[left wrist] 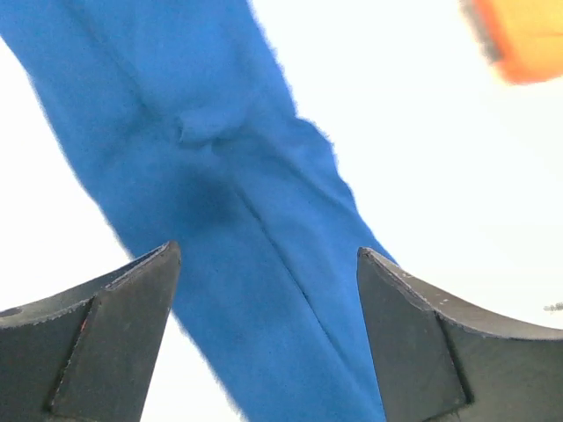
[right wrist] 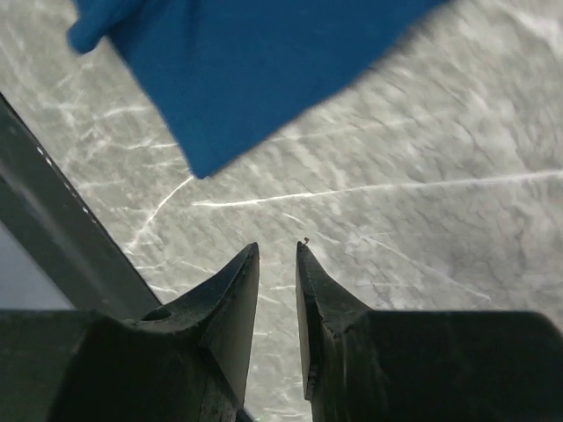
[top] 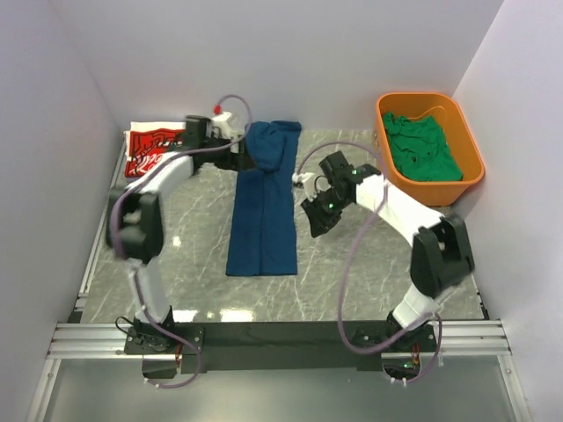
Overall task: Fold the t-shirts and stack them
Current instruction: Fold the tshirt
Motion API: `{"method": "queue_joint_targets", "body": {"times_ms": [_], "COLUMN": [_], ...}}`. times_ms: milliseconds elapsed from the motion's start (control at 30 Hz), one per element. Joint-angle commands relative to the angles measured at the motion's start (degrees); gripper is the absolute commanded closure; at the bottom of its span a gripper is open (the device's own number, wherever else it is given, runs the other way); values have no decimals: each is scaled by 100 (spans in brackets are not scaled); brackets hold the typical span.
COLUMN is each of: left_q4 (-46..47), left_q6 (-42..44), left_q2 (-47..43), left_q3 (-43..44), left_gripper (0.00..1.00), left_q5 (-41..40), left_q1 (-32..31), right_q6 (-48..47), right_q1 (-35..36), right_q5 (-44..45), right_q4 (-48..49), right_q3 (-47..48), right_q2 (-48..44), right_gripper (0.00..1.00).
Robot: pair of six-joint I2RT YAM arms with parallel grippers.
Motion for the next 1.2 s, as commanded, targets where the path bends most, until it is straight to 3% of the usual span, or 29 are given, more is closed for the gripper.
{"method": "queue_joint_targets", "body": {"times_ms": [0, 100, 200, 333, 433, 567, 767, 967, 1167], "left_q4": [643, -182, -1662, -2661, -3118, -3356, -3261, -2866, -1793], "left_q6": [1109, 2103, 4121, 6388, 7322, 8202, 9093, 8944, 8452], "left_q2": [-1886, -3020, -4074, -5795, -6631, -7100, -6750, -6073, -5713], "left_q3": [-1048, -1937, -2737, -4092, -5007, -5702, -6178, -6107, -6274], "left_gripper": [13, 15, 16, 17, 19, 17, 18, 20, 22], "left_q5": [972, 1324, 1642, 1546, 1537, 1818, 1660, 1467, 1142], "left_q1": [514, 962, 1140, 1298, 1298, 1281, 1193, 640, -90], "right_q6": [-273, -361, -511, -826, -1073, -1284, -1530, -1698, -1803], "right_q1": [824, 1415, 2092, 2760, 3095, 3166, 3219, 3219, 3218], "right_q5": [293, 705, 1083, 1698, 1981, 1990, 1964, 1963, 1928], "right_q4": [710, 1290, 1852, 2521, 2988, 3436, 3569, 3384, 3331], "right_q3": [-418, -955, -1438, -2070, -2309, -2537, -2643, -2767, -2863], "right_q2": [-792, -1127, -1373, -1452, -1392, -1198, -820, -741, -653], "right_gripper": [69, 69, 66, 65, 64, 59, 55, 51, 50]}}
